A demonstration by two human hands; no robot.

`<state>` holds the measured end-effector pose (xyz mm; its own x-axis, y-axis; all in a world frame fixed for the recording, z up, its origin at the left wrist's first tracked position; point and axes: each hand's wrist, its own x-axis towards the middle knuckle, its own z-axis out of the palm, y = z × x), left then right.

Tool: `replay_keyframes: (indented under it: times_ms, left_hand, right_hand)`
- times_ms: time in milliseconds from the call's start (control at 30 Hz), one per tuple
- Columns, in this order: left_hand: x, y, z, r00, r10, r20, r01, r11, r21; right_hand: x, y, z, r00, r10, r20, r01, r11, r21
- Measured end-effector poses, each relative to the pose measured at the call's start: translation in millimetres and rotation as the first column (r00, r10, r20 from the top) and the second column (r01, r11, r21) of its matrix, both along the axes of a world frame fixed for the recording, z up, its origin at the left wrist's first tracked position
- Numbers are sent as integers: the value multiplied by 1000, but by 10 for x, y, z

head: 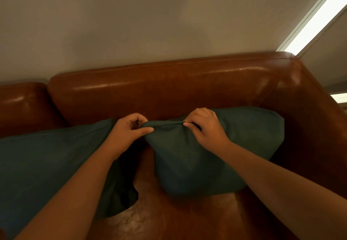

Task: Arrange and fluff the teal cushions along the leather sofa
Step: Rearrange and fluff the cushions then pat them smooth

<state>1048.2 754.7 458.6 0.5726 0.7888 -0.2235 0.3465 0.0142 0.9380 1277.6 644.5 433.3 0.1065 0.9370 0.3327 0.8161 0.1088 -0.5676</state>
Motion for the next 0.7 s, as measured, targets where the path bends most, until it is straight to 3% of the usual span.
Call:
replay_keyframes:
  times_ms: [67,100,167,233,300,367,433,500,567,633,700]
  left_hand:
    - [-58,35,57,995,-87,44,91,991,-95]
    - [-86,51,71,989,-148,22,149,988,-48]
    - [-106,44,47,969,-220,-116,243,937,250]
    - [-79,-63,-26,950,-207,-232,306,756,578]
    - [-40,-223,-112,944,-169,-283,329,544,772]
    - [-16,-328,-197,960,-103,-262,281,386,878]
    - [8,-356,-236,974,-50,-220,225,312,923]
    - [23,-355,-235,979,-13,-205,200,299,933]
    - [48,-355,-230,983,8,-185,172,326,930]
    - [89,-352,-209,985,-4,-171,159,385,909]
    - [116,-342,-162,977,-66,-202,208,484,850]
  right_hand:
    - [26,-75,-16,999,23,25,-24,998,50]
    - [28,-102,-21,999,41,25,-42,997,58]
    - [9,-84,17,997,78,-3,-78,997,28]
    - [-27,39,123,992,110,-67,-114,991,-75]
    - [-81,210,255,964,236,-126,-258,943,-211]
    - [-138,360,318,901,412,-135,-432,833,-347]
    - [-174,433,308,863,491,-120,-496,776,-390]
    - [-179,415,250,895,434,-102,-443,842,-307]
    - [-183,331,133,933,348,-88,-356,929,-100]
    - [-215,224,2,955,258,-144,-247,965,89]
    - [-265,153,-88,964,183,-195,-152,975,165]
